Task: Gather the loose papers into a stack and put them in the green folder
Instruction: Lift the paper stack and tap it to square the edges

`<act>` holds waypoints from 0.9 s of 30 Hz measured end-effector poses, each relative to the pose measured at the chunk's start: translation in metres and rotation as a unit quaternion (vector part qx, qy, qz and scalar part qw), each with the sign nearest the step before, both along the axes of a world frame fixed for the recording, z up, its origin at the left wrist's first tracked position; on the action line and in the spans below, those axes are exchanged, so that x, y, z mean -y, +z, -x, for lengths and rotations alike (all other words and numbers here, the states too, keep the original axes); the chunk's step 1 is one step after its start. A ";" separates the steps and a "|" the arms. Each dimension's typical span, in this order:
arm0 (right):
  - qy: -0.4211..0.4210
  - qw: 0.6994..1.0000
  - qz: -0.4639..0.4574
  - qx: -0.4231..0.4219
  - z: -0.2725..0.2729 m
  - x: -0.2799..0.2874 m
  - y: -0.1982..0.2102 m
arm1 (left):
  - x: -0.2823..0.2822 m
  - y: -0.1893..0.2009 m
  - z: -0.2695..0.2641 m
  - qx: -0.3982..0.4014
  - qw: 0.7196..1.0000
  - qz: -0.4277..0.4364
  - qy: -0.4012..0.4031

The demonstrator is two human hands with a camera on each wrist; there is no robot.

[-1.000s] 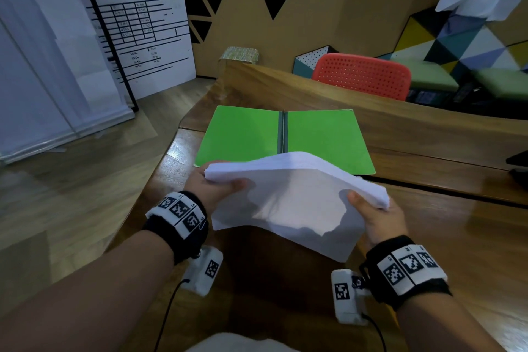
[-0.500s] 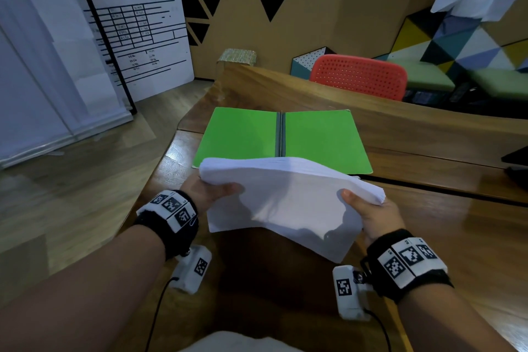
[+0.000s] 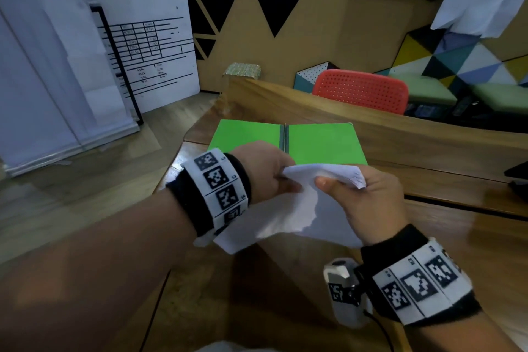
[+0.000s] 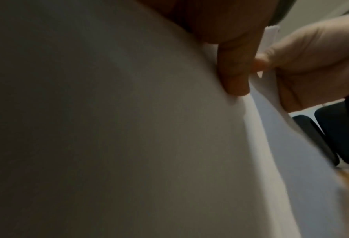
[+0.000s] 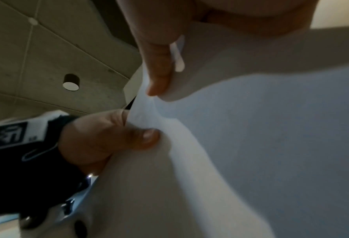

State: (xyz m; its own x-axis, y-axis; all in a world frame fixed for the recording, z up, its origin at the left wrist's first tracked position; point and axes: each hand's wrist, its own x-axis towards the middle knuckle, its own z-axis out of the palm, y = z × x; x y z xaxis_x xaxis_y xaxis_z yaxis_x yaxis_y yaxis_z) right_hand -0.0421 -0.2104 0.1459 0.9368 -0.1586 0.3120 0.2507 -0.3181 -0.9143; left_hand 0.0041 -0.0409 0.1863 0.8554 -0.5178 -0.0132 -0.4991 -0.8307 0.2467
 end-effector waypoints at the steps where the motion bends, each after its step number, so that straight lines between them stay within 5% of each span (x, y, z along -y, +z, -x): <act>1: 0.015 1.000 0.013 -0.020 -0.001 0.004 0.004 | -0.003 -0.002 0.000 -0.001 1.000 0.020 -0.004; 4: 0.048 0.982 0.106 -0.149 -0.007 0.031 0.008 | -0.022 -0.010 0.003 0.017 0.985 0.167 0.034; 7: 0.010 0.971 0.085 -0.224 -0.008 0.057 0.004 | -0.038 -0.017 0.007 -0.029 0.935 0.342 0.091; 9: -0.002 0.978 -0.066 -0.196 -0.007 0.061 -0.002 | -0.041 -0.021 0.010 -0.053 0.900 0.411 0.137; 11: 0.028 0.953 -0.275 -0.125 -0.004 0.051 -0.003 | -0.037 -0.026 0.015 -0.062 0.860 0.471 0.186; 13: 0.029 0.929 -0.367 -0.049 -0.001 0.034 -0.003 | -0.029 -0.031 0.020 -0.070 0.818 0.527 0.219; 17: -0.074 0.977 -0.195 0.053 0.005 0.001 -0.002 | -0.013 -0.055 0.027 -0.055 0.783 0.559 0.266; 20: -0.092 0.988 -0.116 0.031 0.002 -0.003 -0.012 | -0.011 -0.065 0.028 -0.059 0.794 0.541 0.271; 24: -0.115 0.987 -0.103 0.041 0.000 0.007 -0.020 | -0.014 -0.057 0.023 -0.003 0.779 0.602 0.174; 27: -0.103 0.987 -0.072 0.104 0.004 0.012 -0.014 | -0.014 -0.046 0.018 0.005 0.799 0.589 0.121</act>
